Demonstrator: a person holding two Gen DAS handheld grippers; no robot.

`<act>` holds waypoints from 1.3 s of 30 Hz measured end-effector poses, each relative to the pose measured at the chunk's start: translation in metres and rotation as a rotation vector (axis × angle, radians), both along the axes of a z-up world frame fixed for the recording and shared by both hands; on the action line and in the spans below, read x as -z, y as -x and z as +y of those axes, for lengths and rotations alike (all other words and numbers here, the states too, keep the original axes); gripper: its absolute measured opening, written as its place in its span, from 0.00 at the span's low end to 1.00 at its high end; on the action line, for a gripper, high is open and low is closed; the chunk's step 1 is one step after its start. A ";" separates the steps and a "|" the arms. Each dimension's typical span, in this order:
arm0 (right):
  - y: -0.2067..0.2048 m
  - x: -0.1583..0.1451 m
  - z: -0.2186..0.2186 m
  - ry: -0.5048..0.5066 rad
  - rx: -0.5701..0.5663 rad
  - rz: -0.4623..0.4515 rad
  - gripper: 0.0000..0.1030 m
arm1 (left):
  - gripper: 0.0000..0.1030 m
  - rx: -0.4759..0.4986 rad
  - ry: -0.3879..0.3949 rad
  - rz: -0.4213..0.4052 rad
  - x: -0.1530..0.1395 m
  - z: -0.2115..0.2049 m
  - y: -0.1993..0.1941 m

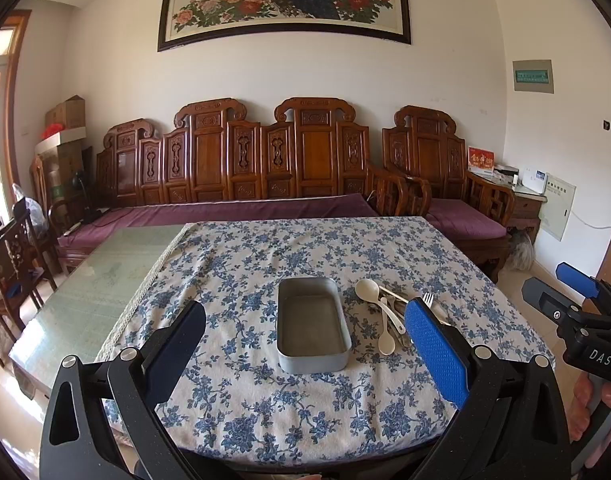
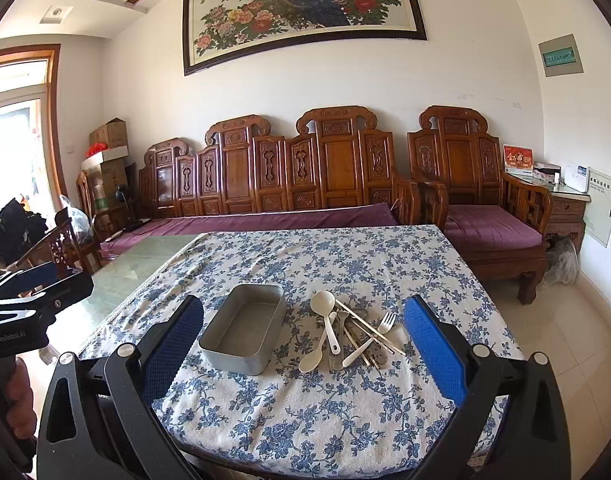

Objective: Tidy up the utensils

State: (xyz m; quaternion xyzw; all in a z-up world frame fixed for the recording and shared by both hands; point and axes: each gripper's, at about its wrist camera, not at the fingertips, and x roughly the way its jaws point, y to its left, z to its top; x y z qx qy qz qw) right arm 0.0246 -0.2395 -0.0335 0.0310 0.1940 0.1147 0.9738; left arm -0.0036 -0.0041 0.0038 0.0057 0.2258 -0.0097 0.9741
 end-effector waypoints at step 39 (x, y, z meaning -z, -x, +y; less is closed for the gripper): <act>0.000 -0.002 0.000 0.001 -0.005 -0.002 0.98 | 0.94 0.022 0.008 -0.006 -0.003 -0.006 0.002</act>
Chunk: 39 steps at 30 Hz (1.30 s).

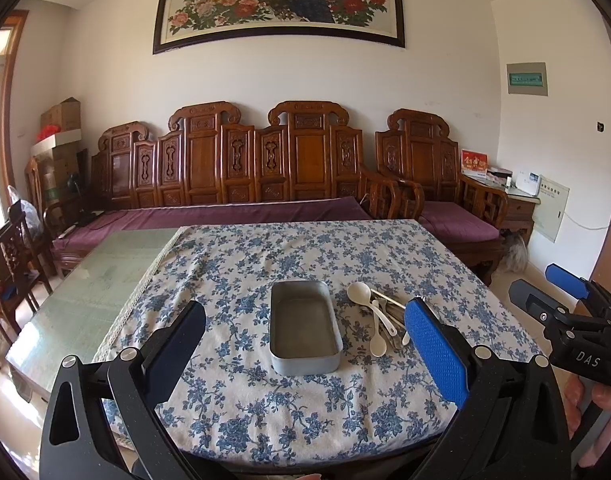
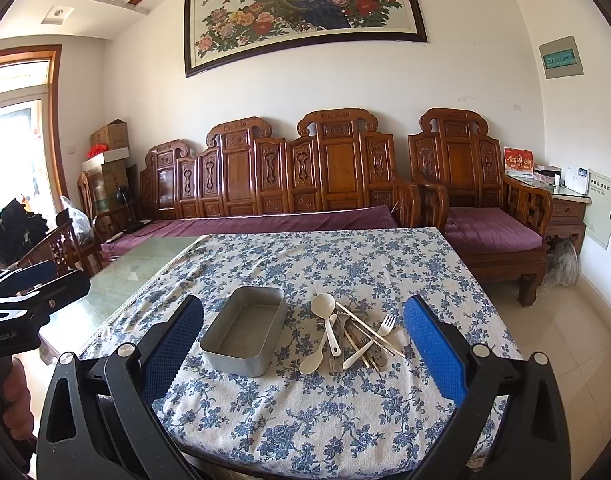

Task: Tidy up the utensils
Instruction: 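Reach the right gripper into the utensil pile and grasp a white plastic spoon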

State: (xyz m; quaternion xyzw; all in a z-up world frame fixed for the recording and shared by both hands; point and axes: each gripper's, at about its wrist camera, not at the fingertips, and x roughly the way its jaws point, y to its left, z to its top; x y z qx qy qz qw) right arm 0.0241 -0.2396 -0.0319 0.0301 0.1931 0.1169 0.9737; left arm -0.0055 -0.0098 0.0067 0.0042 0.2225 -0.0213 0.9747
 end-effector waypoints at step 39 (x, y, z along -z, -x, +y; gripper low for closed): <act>-0.157 0.129 -0.045 0.030 -0.010 0.281 0.51 | 0.83 0.198 -0.003 0.270 0.104 -0.025 -0.138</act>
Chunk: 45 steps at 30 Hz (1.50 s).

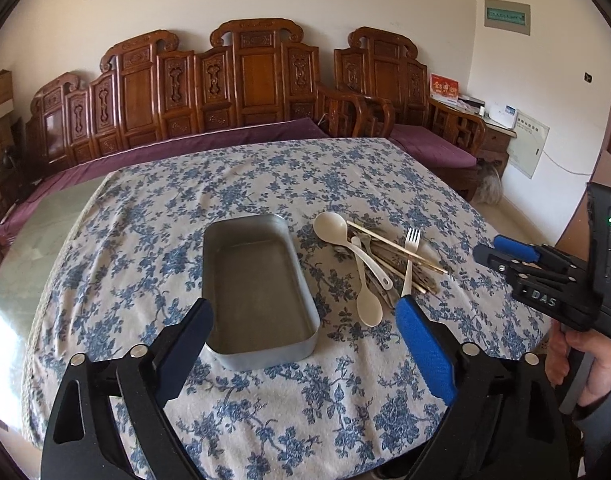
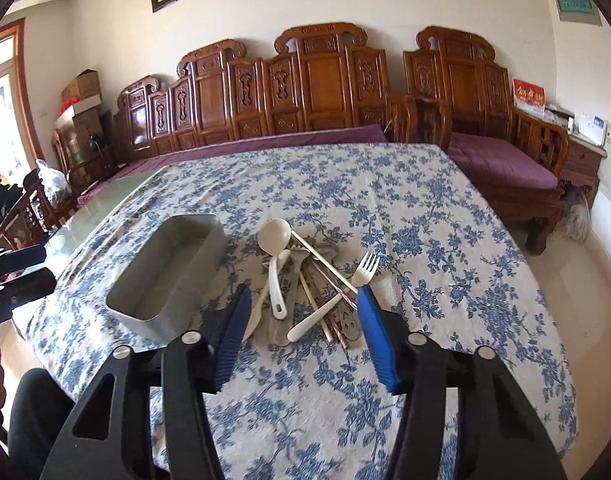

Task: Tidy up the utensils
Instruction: 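Reach the right gripper into the utensil pile and grasp a white plastic spoon, then grasp another white plastic spoon with the left gripper while the right gripper holds its spoon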

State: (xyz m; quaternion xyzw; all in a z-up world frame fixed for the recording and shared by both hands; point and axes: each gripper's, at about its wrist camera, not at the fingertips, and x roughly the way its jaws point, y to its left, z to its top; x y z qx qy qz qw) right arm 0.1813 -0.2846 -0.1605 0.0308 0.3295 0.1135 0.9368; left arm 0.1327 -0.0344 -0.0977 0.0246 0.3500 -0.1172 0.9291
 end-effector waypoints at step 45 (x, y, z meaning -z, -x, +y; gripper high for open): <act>-0.112 0.052 0.015 -0.101 -0.294 0.085 0.05 | 0.66 0.067 -0.057 0.130 0.069 -0.053 -0.081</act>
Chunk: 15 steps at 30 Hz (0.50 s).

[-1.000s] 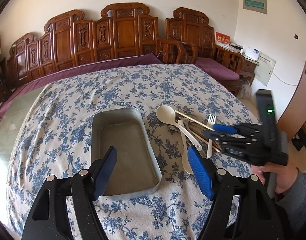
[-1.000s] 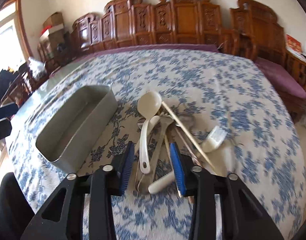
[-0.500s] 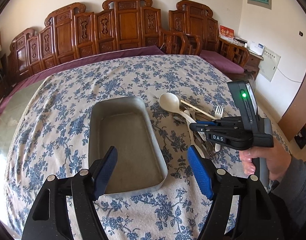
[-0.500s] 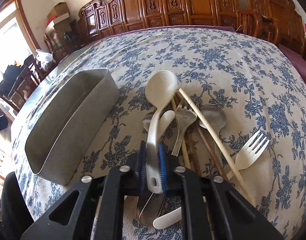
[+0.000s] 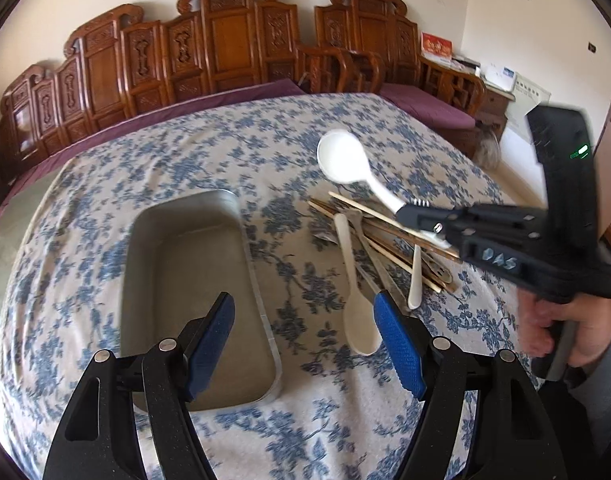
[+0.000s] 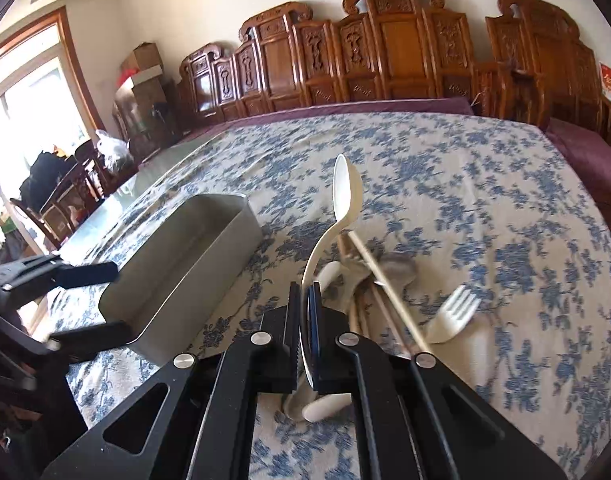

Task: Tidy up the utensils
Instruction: 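Grasp another white plastic spoon with the left gripper while the right gripper holds its spoon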

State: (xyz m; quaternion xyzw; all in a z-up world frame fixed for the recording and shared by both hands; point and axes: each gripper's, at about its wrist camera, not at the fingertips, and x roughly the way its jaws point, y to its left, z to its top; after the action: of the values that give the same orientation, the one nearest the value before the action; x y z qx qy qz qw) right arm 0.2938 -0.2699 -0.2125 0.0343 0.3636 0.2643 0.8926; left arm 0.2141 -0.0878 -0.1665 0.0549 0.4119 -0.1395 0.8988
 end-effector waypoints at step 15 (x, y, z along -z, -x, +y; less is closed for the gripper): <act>-0.008 0.016 -0.025 0.066 0.095 0.054 0.05 | 0.32 0.136 -0.090 0.099 0.057 -0.056 -0.001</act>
State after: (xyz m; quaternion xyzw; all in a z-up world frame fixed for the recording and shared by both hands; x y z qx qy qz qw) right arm 0.3014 -0.2951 -0.2287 0.0293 0.3940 0.2084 0.8947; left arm 0.2148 -0.1436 -0.2235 0.1163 0.4569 -0.1842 0.8624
